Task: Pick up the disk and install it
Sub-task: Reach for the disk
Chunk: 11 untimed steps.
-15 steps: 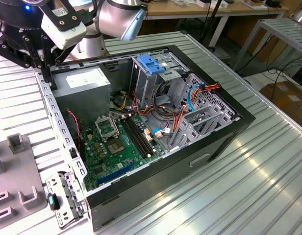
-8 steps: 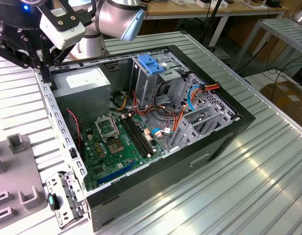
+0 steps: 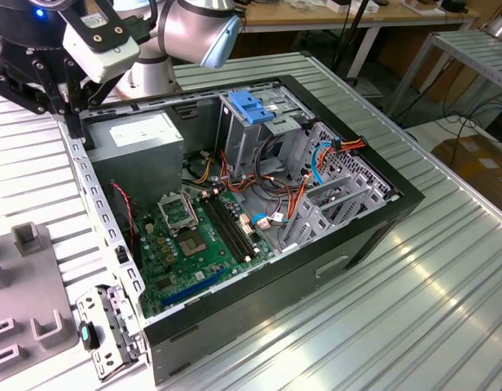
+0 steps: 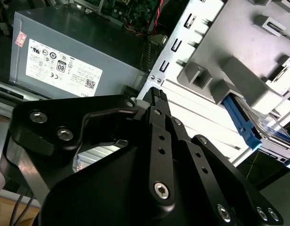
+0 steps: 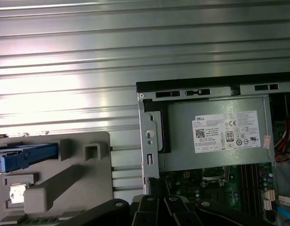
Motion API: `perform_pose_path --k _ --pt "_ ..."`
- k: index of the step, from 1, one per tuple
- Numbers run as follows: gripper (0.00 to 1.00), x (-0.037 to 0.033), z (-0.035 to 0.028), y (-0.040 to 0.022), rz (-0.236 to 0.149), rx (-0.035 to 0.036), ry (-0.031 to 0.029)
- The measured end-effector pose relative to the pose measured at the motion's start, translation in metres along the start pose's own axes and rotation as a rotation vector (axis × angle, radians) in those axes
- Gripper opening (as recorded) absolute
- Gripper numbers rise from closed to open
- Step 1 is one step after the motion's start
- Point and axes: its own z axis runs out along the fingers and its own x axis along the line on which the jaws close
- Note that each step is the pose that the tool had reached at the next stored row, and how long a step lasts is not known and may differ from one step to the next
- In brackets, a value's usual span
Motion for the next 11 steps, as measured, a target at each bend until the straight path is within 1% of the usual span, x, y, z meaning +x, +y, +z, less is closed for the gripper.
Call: perform_pose_path --k 11 --pt "0.11 0.0032 0.0001 -0.0003 0.0 -0.0001 0.0"
